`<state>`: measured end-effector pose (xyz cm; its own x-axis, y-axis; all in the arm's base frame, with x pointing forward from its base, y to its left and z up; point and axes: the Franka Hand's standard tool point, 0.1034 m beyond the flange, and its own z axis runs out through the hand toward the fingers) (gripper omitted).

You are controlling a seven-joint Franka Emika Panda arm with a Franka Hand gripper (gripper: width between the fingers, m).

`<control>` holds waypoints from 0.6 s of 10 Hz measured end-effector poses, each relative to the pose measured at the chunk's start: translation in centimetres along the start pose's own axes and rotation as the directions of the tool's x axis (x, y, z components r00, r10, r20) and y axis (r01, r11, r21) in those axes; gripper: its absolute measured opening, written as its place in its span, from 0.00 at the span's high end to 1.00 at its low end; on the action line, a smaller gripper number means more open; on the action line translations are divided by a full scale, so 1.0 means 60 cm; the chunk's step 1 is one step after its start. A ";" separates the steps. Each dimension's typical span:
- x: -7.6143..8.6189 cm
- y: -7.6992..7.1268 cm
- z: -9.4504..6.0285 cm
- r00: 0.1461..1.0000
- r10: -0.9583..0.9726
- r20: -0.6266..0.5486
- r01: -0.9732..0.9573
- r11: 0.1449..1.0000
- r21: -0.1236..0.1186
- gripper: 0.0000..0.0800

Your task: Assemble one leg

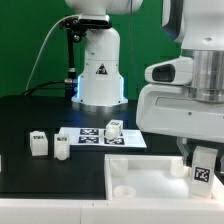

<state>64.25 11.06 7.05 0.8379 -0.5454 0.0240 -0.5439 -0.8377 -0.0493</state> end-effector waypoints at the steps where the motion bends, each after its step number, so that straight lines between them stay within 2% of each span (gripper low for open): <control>1: -0.001 0.000 0.001 0.992 0.126 0.001 -0.126 0.992 -0.003 0.64; 3: -0.001 0.001 0.001 0.915 0.405 0.004 -0.405 0.915 -0.005 0.64; 5: -0.001 0.004 0.003 0.739 0.674 0.017 -0.674 0.739 0.010 0.64; 6: -0.003 -0.001 0.002 0.599 0.801 0.022 -0.801 0.599 0.011 0.64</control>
Offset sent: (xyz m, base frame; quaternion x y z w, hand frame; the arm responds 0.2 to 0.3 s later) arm -0.0080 -0.0091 -0.0036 -0.0332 -0.0047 0.3661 0.9300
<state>64.12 11.23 6.91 0.0673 -0.9966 -0.0476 -0.9962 -0.0644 -0.0594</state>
